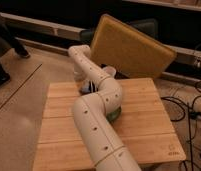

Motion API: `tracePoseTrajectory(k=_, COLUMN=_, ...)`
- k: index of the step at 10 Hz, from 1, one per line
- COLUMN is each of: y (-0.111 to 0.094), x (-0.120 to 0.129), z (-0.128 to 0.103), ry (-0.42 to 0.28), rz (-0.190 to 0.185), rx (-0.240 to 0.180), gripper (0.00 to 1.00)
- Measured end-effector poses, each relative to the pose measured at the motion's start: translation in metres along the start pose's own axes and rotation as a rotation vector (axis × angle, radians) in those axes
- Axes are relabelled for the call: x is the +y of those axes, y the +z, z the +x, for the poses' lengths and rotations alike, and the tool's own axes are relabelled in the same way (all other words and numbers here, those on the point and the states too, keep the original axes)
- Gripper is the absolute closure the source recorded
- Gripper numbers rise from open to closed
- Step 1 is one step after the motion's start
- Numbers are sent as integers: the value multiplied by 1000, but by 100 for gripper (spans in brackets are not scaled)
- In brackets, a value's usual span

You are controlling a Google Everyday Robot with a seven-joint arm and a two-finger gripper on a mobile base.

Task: Wipe the white sponge on the table

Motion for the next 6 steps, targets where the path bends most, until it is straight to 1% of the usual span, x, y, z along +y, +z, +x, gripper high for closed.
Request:
tracePoseTrajectory(k=1, y=-3, x=-11, z=0, ry=16, rz=7, rx=-13, gripper=100)
tracePoseTrajectory(k=3, y=-5, x=-16, z=-2, ry=9, rz=10, rx=-26, gripper=100)
tracePoseTrajectory(k=4, y=-5, x=-13, z=-5, ry=-9, rz=4, rx=-34, gripper=100)
tracePoseTrajectory(k=6, y=-7, x=6, z=-15, ry=-55, rz=-29, rx=-60, gripper=100)
